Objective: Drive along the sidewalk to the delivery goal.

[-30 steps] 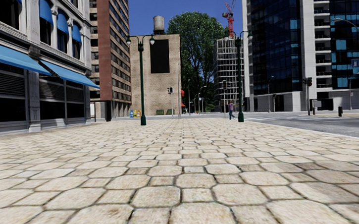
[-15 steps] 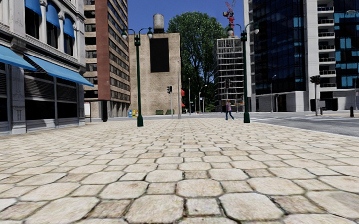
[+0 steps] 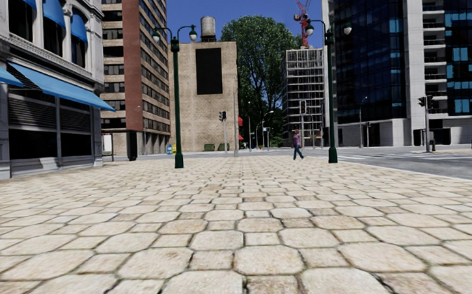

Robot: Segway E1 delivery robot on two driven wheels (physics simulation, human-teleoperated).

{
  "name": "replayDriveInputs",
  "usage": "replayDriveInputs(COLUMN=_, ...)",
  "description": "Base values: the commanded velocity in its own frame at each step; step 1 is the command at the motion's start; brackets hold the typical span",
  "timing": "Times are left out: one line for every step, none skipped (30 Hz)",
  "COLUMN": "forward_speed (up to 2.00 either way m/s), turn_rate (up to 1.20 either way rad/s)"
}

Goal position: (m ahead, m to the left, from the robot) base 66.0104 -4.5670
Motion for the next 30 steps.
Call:
replayDriveInputs(forward_speed=2.00, turn_rate=0.00)
replayDriveInputs(forward_speed=2.00, turn_rate=0.00)
replayDriveInputs(forward_speed=2.00, turn_rate=0.00)
replayDriveInputs(forward_speed=2.00, turn_rate=0.00)
replayDriveInputs(forward_speed=2.00, turn_rate=0.00)
replayDriveInputs(forward_speed=2.00, turn_rate=0.00)
replayDriveInputs(forward_speed=2.00, turn_rate=0.00)
replayDriveInputs(forward_speed=2.00, turn_rate=0.00)
replayDriveInputs(forward_speed=2.00, turn_rate=0.00)
replayDriveInputs(forward_speed=2.00, turn_rate=0.00)
replayDriveInputs(forward_speed=2.00, turn_rate=0.00)
replayDriveInputs(forward_speed=2.00, turn_rate=0.00)
replayDriveInputs(forward_speed=2.00, turn_rate=0.00)
replayDriveInputs(forward_speed=2.00, turn_rate=0.00)
replayDriveInputs(forward_speed=2.00, turn_rate=0.00)
replayDriveInputs(forward_speed=2.00, turn_rate=0.00)
replayDriveInputs(forward_speed=2.00, turn_rate=0.00)
replayDriveInputs(forward_speed=2.00, turn_rate=0.00)
replayDriveInputs(forward_speed=2.00, turn_rate=0.00)
replayDriveInputs(forward_speed=2.00, turn_rate=0.00)
replayDriveInputs(forward_speed=2.00, turn_rate=0.00)
replayDriveInputs(forward_speed=2.00, turn_rate=0.00)
replayDriveInputs(forward_speed=2.00, turn_rate=0.00)
replayDriveInputs(forward_speed=2.00, turn_rate=0.00)
replayDriveInputs(forward_speed=2.00, turn_rate=0.00)
replayDriveInputs(forward_speed=2.00, turn_rate=0.00)
replayDriveInputs(forward_speed=2.00, turn_rate=0.00)
replayDriveInputs(forward_speed=2.00, turn_rate=0.00)
replayDriveInputs(forward_speed=2.00, turn_rate=0.00)
replayDriveInputs(forward_speed=2.00, turn_rate=0.00)
